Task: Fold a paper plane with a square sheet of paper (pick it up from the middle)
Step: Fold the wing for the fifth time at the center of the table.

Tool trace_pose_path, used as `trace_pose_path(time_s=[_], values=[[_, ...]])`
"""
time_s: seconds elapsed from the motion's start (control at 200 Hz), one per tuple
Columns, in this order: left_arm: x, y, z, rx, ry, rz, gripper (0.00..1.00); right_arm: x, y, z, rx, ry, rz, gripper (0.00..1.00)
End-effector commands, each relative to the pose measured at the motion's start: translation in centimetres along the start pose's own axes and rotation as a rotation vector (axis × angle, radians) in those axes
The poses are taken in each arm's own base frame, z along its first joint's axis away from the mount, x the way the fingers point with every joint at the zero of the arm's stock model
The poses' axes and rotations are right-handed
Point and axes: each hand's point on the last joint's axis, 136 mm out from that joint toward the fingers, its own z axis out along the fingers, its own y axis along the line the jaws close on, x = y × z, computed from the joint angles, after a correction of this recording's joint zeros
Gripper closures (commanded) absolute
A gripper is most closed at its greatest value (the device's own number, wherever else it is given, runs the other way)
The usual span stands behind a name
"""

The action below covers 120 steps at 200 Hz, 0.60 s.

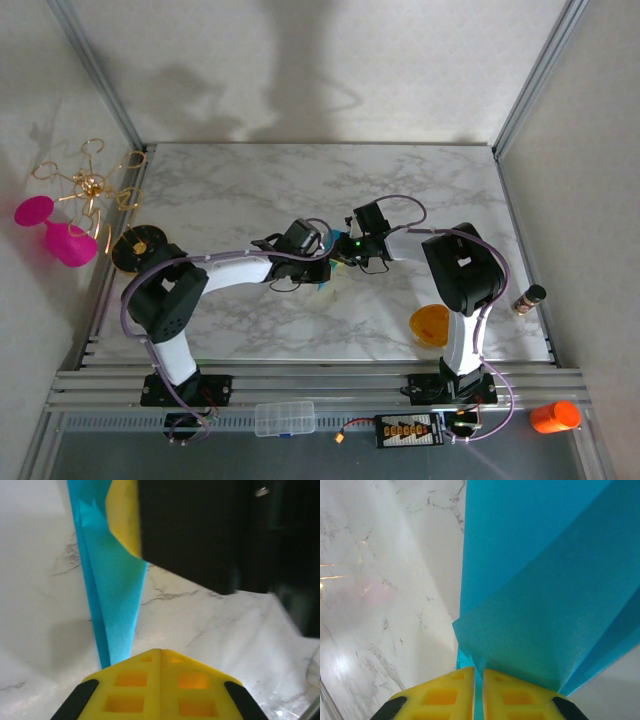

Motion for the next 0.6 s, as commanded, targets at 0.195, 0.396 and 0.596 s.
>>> trace_pose_path(time_s=[0.195, 0.396, 0.596], values=[[3.0, 3.5, 1.6, -0.081, 0.068, -0.019, 0.96, 3.9, -5.9, 2.3, 0.19, 0.089, 0.05, 0.85], [7.1, 6.5, 0.6, -0.147, 0.15, -0.011, 0.97, 3.8, -5.9, 2.2, 0.195, 0.089, 0.049, 0.85], [7.1, 5.3, -2.0, -0.127, 0.145, 0.031, 0.97, 3.8, -5.6, 2.1, 0.194, 0.085, 0.049, 0.85]])
